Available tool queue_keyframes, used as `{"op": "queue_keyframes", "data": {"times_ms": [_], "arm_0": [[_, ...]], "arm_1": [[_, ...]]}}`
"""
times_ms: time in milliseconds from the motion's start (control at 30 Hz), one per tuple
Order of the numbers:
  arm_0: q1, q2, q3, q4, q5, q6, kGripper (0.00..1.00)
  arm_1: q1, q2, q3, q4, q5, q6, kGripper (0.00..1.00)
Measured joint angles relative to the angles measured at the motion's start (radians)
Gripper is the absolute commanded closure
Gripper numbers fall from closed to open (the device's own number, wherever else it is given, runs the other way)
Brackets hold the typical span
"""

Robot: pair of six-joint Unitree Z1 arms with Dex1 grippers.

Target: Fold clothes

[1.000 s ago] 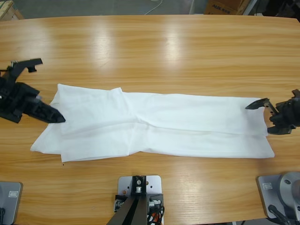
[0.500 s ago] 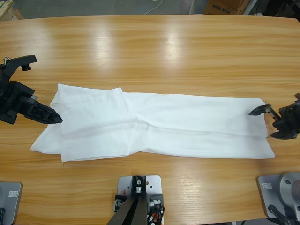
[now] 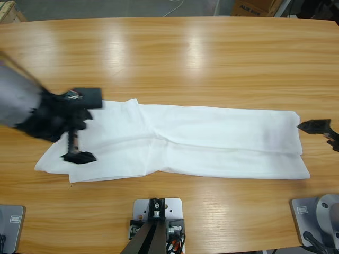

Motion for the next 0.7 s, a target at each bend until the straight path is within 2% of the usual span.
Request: {"op": "queue_keyframes", "data": {"times_ms": [200, 400, 700], "arm_0": [[-0.024, 0.178, -0.099, -0.002, 0.128, 0.149, 0.000], [-0.025, 0.311, -0.168, -0.002, 0.152, 0.209, 0.013], [-0.039, 0.335, -0.165, -0.002, 0.144, 0.212, 0.013]], "arm_1": [[0.010, -0.033, -0.031, 0.036, -0.005, -0.015, 0.013], [0.011, -0.008, -0.045, 0.037, -0.014, -0.019, 0.013], [0.011, 0.071, -0.050, -0.005, -0.034, -0.019, 0.013]]}}
